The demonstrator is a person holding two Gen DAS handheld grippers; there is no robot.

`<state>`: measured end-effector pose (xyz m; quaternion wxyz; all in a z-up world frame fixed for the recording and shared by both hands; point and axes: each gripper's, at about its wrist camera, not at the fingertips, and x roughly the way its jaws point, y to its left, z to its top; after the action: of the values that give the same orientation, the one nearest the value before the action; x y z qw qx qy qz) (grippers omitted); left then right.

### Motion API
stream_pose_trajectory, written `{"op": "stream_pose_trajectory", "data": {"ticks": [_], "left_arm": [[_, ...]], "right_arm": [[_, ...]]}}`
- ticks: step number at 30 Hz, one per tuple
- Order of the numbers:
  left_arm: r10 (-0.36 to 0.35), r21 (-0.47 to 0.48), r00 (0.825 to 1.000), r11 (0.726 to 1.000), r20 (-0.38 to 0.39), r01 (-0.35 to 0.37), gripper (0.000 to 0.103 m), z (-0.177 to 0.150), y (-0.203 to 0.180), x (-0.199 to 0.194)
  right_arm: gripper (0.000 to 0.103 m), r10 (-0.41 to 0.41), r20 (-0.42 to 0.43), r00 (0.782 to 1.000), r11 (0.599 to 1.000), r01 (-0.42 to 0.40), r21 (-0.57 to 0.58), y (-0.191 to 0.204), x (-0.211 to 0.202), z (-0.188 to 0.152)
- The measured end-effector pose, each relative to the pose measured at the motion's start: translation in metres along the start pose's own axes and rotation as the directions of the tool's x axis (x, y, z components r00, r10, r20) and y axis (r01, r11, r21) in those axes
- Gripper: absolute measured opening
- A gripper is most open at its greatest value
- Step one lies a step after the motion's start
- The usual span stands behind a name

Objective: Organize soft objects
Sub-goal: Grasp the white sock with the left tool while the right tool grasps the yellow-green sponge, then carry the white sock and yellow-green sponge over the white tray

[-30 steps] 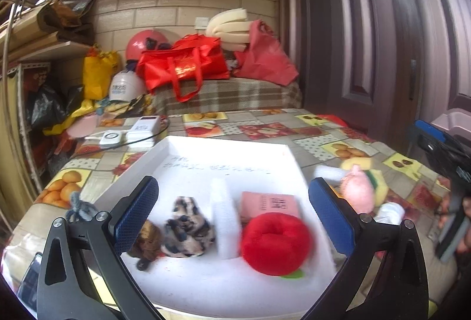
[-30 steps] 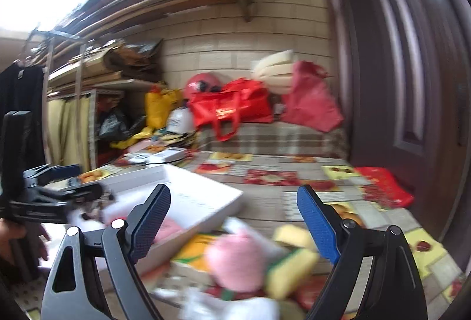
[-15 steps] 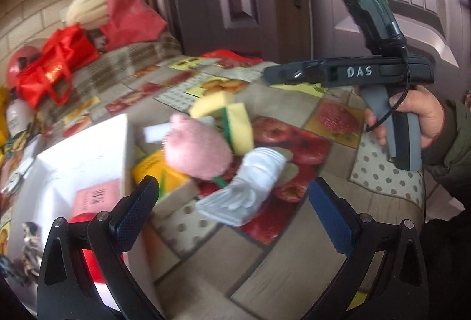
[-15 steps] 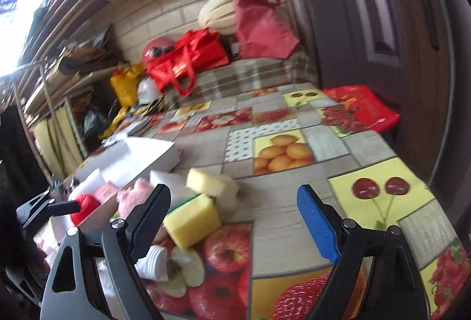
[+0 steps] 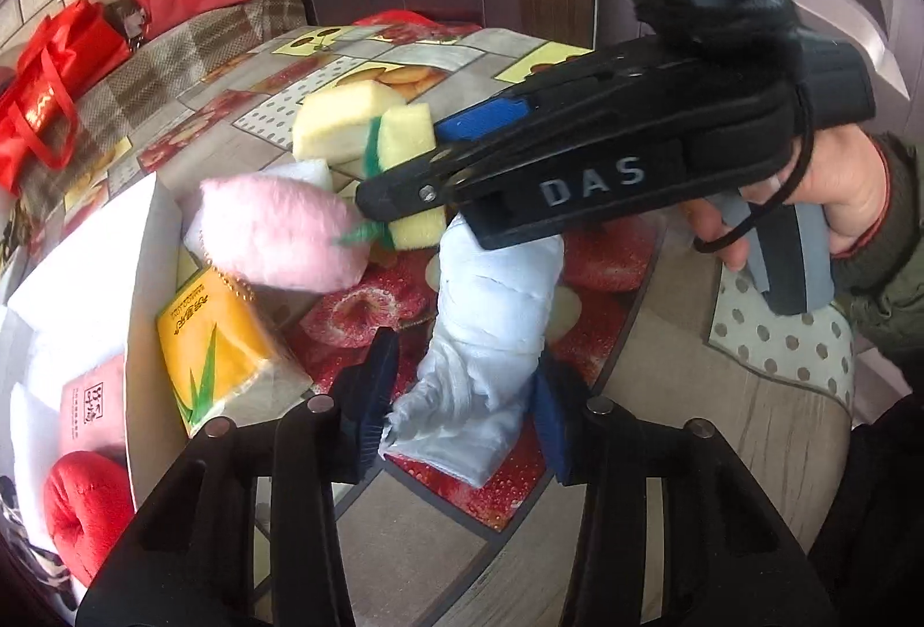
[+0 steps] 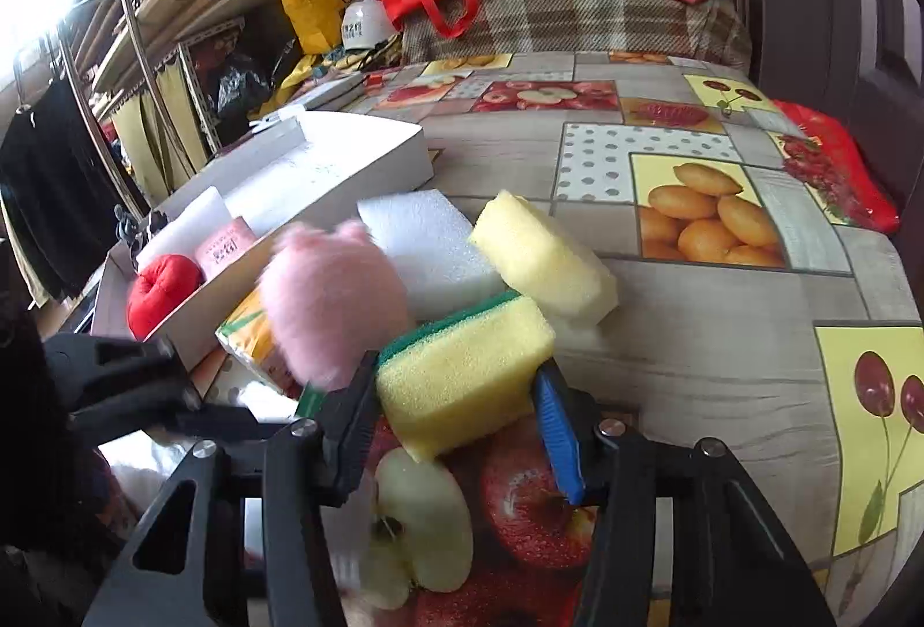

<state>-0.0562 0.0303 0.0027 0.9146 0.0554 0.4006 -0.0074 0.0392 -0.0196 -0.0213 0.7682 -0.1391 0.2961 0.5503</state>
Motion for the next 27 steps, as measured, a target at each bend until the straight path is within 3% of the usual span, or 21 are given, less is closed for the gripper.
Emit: {"op": "stream_pose_trajectory", "data": {"ticks": [5, 12, 17, 27], "left_arm": [[0.010, 0.018, 0.996, 1.000, 0.088, -0.012, 0.041, -0.002, -0.005, -0.018], [0.067, -0.045, 0.952, 0.997, 0.299, -0.056, 0.041, -0.012, 0.004, -0.062], [0.105, -0.120, 0.924, 0.991, 0.368, -0.065, 0.041, -0.018, 0.017, -0.078], [0.138, -0.173, 0.910, 0.982, 0.391, -0.075, 0.042, -0.021, 0.034, -0.083]], "right_arm": [[0.049, -0.060, 0.135, 0.989, 0.998, 0.058, 0.025, 0.000, -0.028, -0.002], [0.049, -0.153, 0.361, 0.920, 0.988, 0.132, 0.081, 0.000, -0.074, -0.010], [0.049, -0.157, 0.408, 0.899, 0.987, 0.125, 0.105, 0.007, -0.082, -0.010], [0.049, -0.157, 0.407, 0.900, 0.987, 0.157, 0.033, 0.032, -0.075, -0.011]]}}
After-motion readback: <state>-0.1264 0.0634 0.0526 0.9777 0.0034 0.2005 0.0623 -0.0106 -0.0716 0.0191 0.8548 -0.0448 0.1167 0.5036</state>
